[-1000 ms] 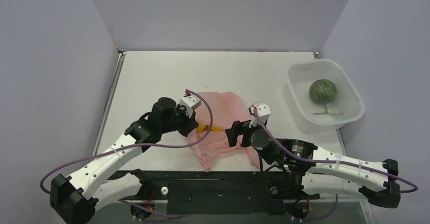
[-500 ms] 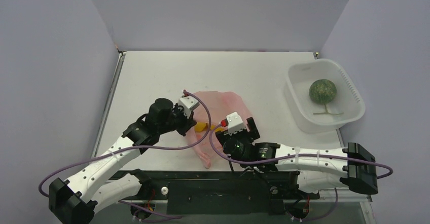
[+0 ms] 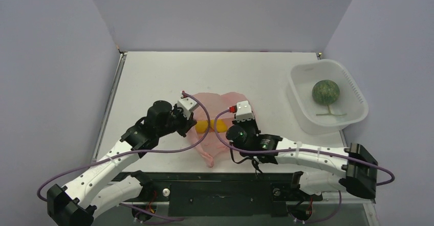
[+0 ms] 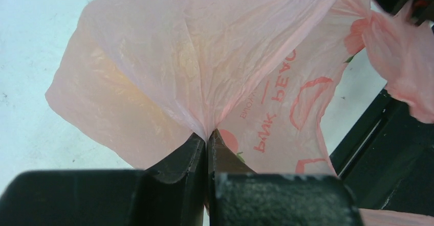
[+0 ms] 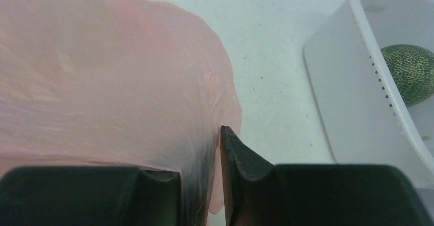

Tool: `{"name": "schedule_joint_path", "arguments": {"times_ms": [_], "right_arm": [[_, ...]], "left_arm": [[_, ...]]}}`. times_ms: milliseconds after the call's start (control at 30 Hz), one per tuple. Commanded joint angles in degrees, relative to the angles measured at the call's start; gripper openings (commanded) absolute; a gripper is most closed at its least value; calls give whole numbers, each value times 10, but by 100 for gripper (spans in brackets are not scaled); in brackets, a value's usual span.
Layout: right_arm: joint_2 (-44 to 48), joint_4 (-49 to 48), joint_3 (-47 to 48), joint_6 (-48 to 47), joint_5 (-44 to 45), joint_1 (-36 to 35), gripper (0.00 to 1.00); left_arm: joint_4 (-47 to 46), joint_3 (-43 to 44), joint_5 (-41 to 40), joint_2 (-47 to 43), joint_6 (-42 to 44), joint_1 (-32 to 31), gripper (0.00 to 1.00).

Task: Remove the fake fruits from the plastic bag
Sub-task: Adjust the plastic bag at the center of the board.

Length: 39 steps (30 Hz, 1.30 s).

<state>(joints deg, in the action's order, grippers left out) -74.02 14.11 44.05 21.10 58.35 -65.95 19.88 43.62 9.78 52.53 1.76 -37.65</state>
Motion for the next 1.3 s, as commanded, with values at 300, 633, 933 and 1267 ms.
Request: {"name": "schedule_joint_path", "arguments": {"times_ms": [300,633,933,1267], "right_arm": [[152,-2,-2,0,-95,61,13],[275,79,-34,62,-191,1,65],[307,118,3,111,-235,-64,83],[255,92,47,122,-210,-144,84]], "left_arm": [[-23,-8,0,-54,6,0,0],[-18,-2,64,-52,-3,0,0],[132,87,-15,-58,-192,0,43],[144,22,25,-150,-482,-8,44]]}}
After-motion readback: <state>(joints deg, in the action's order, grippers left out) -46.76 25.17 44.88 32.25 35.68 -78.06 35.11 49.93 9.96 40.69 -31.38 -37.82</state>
